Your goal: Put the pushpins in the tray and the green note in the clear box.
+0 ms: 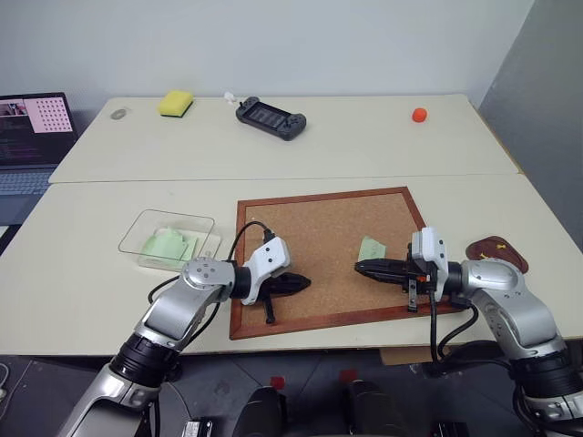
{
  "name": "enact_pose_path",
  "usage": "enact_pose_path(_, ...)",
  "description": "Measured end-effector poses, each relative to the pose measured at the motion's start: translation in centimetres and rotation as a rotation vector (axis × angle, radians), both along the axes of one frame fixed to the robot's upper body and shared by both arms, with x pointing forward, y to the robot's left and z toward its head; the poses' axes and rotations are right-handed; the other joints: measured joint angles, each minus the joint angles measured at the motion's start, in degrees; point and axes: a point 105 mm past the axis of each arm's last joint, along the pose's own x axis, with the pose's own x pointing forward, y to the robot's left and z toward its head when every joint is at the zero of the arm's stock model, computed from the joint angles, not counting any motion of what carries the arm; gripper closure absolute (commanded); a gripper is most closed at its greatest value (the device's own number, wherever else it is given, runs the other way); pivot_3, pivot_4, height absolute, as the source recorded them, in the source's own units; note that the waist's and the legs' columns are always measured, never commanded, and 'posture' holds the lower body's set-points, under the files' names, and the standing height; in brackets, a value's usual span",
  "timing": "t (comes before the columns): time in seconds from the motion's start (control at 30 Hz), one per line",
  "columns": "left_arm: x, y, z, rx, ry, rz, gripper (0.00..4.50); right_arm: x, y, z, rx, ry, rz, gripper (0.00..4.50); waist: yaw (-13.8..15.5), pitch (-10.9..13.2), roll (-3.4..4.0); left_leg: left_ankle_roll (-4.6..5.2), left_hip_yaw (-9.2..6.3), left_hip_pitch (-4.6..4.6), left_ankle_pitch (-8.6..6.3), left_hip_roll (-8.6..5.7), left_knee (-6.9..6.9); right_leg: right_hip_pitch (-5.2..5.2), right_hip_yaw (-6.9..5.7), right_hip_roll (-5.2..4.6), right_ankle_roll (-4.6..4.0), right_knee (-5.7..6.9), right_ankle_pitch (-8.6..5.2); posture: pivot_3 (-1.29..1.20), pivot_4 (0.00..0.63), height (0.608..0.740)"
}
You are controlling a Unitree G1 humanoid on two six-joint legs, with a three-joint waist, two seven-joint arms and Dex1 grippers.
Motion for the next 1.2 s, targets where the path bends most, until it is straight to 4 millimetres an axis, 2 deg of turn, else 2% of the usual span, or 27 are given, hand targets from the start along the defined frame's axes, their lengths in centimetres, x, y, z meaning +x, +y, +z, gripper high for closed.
enact_pose_path(0.03,0.0,0.0,0.0,-0.008,0.011,0.006,4.10,0.2,-0.1,0.3,0.001,-0.010,-0.011,4.50,0.01,0.00,-0.01,0.00,-0.01,-0.02,0.00,-0.01,0.01,0.00,-0.01,-0.01,0.00,0.00,0.00,0.00,0.150,0.740)
enact_pose_path(0.07,0.1,-0.4,0.3,-0.082,0.078,0.045,4.04,0.4,-0.2,0.6,-0.004,-0.028,-0.019,4.50,0.04,0.02,-0.02,0.00,-0.01,-0.04,0.00,-0.02,0.03,-0.01,-0.02,-0.03,0.00,0.01,0.00,0.00,0.150,0.740)
enact_pose_path(0.13,0.2,-1.1,0.7,-0.184,0.178,0.090,3.61,0.6,-0.2,1.0,-0.022,-0.064,-0.016,4.50,0.03,0.13,-0.19,0.00,-0.07,-0.18,0.00,-0.01,0.09,-0.10,-0.08,-0.03,0.01,0.01,0.01,0.00,0.150,0.740)
enact_pose_path(0.2,0.8,-1.7,2.7,-0.335,0.273,0.130,3.25,0.5,-0.2,1.0,-0.069,-0.110,0.000,4.50,0.04,0.26,-0.40,0.00,-0.15,-0.34,0.01,0.00,0.12,-0.25,-0.16,-0.02,0.01,0.05,0.01,0.00,0.150,0.740)
enact_pose_path(0.3,1.7,-1.2,6.8,-0.489,0.336,0.146,2.67,0.2,0.1,0.7,-0.149,-0.194,0.073,4.50,-0.02,0.31,-0.48,-0.01,-0.18,-0.34,0.01,0.00,0.08,-0.27,-0.19,0.02,0.01,0.05,0.01,0.00,0.150,0.740)
enact_pose_path(0.33,1.8,-1.0,7.9,-0.521,0.340,0.141,2.57,0.1,0.1,0.6,-0.167,-0.211,0.091,4.50,-0.09,0.31,-0.47,-0.01,-0.16,-0.32,0.01,0.00,0.06,-0.27,-0.17,0.02,0.01,0.05,0.01,0.00,0.150,0.740)
enact_pose_path(0.37,1.8,-0.9,8.7,-0.554,0.359,0.139,2.28,0.1,0.2,0.5,-0.185,-0.235,0.110,4.50,-0.18,0.31,-0.47,-0.02,-0.17,-0.28,0.01,0.01,0.05,-0.27,-0.10,0.01,0.01,0.05,0.01,0.00,0.150,0.740)
enact_pose_path(0.43,1.8,-1.1,9.5,-0.596,0.410,0.135,1.84,0.1,0.4,0.4,-0.212,-0.278,0.150,4.50,-0.16,0.31,-0.48,-0.03,-0.19,-0.31,0.02,0.01,0.07,-0.29,-0.10,-0.02,0.01,0.04,0.01,0.00,0.150,0.740)
enact_pose_path(0.57,1.6,-1.3,9.5,-0.604,0.485,0.132,1.14,-0.1,0.9,0.4,-0.242,-0.344,0.209,4.50,-0.08,0.31,-0.48,-0.11,-0.32,-0.31,0.06,-0.01,0.08,-0.29,-0.09,-0.05,0.00,0.05,0.01,0.00,0.150,0.740)
enact_pose_path(0.8,0.6,-2.6,8.1,-0.522,0.568,0.080,1.14,-0.6,2.1,0.0,-0.259,-0.388,0.282,4.50,-0.01,0.32,-0.48,-0.37,-0.44,-0.31,0.20,-0.02,0.07,-0.29,-0.09,-0.06,0.00,0.04,0.02,0.00,0.150,0.740)
enact_pose_path(1.2,0.3,-4.3,7.5,-0.508,0.565,0.037,1.14,-0.9,4.0,0.9,-0.231,-0.441,0.336,4.50,0.06,0.32,-0.48,-0.39,-0.49,-0.33,0.22,-0.04,0.06,-0.29,-0.12,-0.08,-0.01,0.04,0.02,0.00,0.150,0.740)
